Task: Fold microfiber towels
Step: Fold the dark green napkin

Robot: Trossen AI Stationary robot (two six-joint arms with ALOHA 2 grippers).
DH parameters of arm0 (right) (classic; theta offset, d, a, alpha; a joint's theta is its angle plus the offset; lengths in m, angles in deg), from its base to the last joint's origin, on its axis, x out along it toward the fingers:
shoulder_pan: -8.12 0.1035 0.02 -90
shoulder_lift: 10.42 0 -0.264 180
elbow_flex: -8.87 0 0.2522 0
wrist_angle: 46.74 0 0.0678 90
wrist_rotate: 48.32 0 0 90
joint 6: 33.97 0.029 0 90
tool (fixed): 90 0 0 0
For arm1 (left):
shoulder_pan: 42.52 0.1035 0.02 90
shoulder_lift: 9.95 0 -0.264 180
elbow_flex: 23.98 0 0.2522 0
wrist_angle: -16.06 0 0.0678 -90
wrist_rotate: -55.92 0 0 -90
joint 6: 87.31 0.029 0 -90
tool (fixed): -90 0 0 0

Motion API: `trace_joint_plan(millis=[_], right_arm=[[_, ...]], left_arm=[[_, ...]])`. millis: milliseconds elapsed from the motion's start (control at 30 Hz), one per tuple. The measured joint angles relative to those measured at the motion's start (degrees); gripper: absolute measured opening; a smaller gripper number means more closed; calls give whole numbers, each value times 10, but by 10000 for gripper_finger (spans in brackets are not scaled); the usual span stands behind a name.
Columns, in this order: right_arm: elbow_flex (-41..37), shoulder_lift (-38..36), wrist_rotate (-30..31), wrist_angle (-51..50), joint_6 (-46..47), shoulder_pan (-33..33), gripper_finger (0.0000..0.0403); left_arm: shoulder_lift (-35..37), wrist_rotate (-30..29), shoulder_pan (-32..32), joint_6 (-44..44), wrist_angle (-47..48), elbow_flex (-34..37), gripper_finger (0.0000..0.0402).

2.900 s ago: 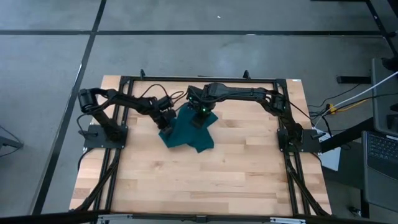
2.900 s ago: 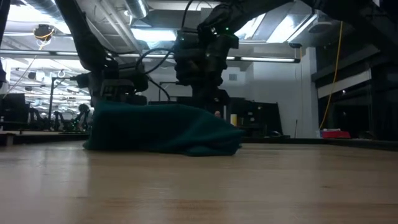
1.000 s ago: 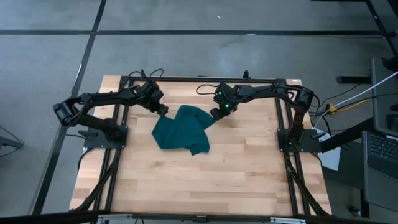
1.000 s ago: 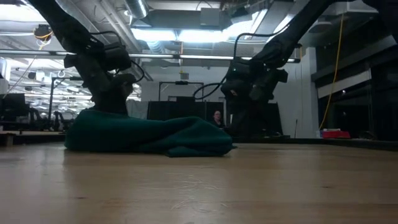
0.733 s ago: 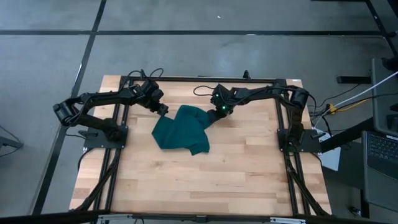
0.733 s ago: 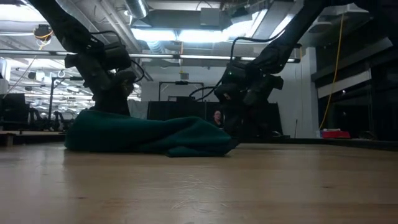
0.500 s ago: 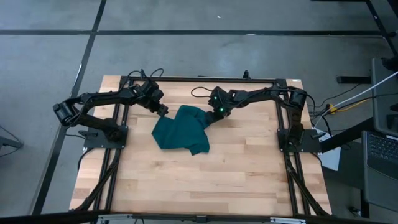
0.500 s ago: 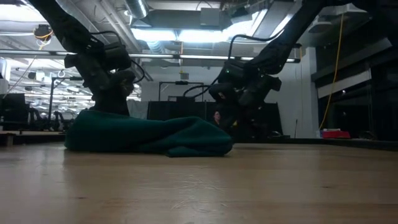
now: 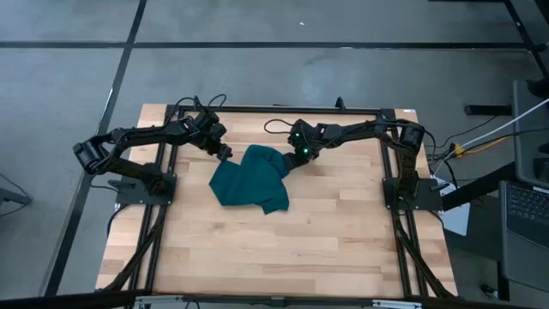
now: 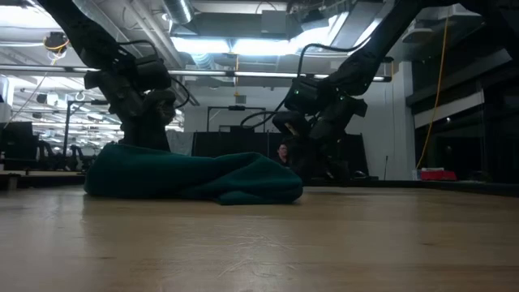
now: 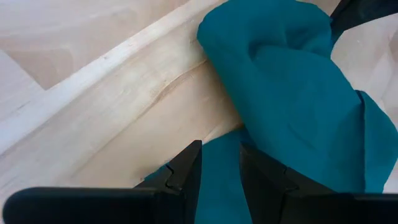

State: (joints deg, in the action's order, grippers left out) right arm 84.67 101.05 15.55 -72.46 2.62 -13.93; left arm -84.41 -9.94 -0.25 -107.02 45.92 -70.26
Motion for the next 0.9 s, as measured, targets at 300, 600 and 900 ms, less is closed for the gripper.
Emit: trace_joint_plan(millis=[300, 600, 900], right_arm=[[2, -16, -5, -8, -10, -5, 2], [3, -34, -9, -14, -9, -3, 1], [84, -140, 16, -110, -34, -13, 0]], left_arm=[[-10, 9, 19, 47, 36, 0, 102], [-19, 30, 29, 28, 12, 0, 102], [-19, 44, 29, -6, -26, 0, 102]])
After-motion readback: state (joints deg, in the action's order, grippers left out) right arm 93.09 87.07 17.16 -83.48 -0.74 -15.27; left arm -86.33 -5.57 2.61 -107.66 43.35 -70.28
